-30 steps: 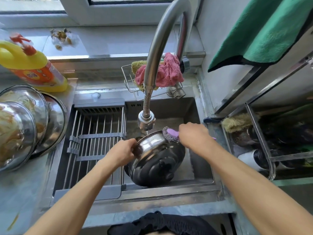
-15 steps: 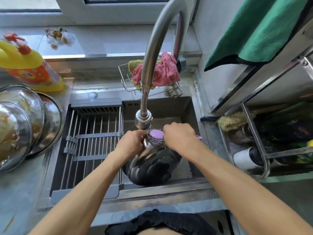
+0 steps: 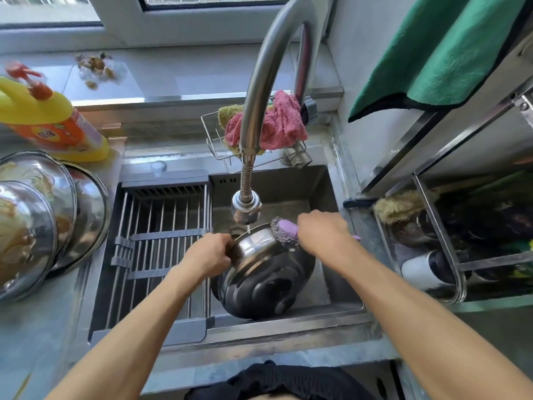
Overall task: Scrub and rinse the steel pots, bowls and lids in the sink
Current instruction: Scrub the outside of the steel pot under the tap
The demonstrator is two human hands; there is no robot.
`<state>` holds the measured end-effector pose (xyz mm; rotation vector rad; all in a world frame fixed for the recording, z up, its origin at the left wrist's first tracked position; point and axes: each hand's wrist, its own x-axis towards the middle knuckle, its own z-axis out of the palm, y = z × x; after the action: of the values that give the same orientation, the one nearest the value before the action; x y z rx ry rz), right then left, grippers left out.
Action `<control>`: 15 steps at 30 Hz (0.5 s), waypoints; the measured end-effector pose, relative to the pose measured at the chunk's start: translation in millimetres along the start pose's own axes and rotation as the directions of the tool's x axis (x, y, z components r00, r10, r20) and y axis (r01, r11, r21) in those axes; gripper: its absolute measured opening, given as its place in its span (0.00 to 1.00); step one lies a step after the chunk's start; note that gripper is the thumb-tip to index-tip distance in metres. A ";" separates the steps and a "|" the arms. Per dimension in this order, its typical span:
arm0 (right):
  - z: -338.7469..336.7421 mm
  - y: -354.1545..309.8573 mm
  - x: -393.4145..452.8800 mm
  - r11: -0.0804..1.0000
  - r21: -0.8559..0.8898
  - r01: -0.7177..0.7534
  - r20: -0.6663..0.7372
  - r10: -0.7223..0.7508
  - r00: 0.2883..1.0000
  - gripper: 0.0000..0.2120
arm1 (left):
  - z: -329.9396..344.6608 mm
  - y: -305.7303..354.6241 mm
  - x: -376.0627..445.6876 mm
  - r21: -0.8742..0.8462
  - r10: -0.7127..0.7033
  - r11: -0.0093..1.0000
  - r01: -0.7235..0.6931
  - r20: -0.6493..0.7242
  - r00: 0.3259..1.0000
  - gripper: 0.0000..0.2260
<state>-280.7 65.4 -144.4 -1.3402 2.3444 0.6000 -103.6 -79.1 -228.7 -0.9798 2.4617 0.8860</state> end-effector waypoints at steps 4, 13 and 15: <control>-8.0 -25.0 0.7 0.990 0.090 0.111 -0.050 -0.107 0.993 0.13 | 4.7 22.5 8.5 -0.136 0.019 0.990 -0.036 -0.125 0.992 0.14; -1.8 -26.5 -4.5 0.994 0.073 0.084 -0.075 -0.078 0.994 0.13 | 11.5 26.3 4.1 -0.108 -0.005 0.994 -0.015 -0.188 0.982 0.08; -1.0 -22.6 -2.9 0.990 0.118 0.080 -0.048 -0.075 0.996 0.12 | 9.6 26.5 2.8 -0.081 -0.016 0.997 0.001 -0.186 0.982 0.11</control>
<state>-259.8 56.6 -146.1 -1.3951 2.3102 0.4044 -123.6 -59.1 -226.1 -1.1482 2.5913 0.9358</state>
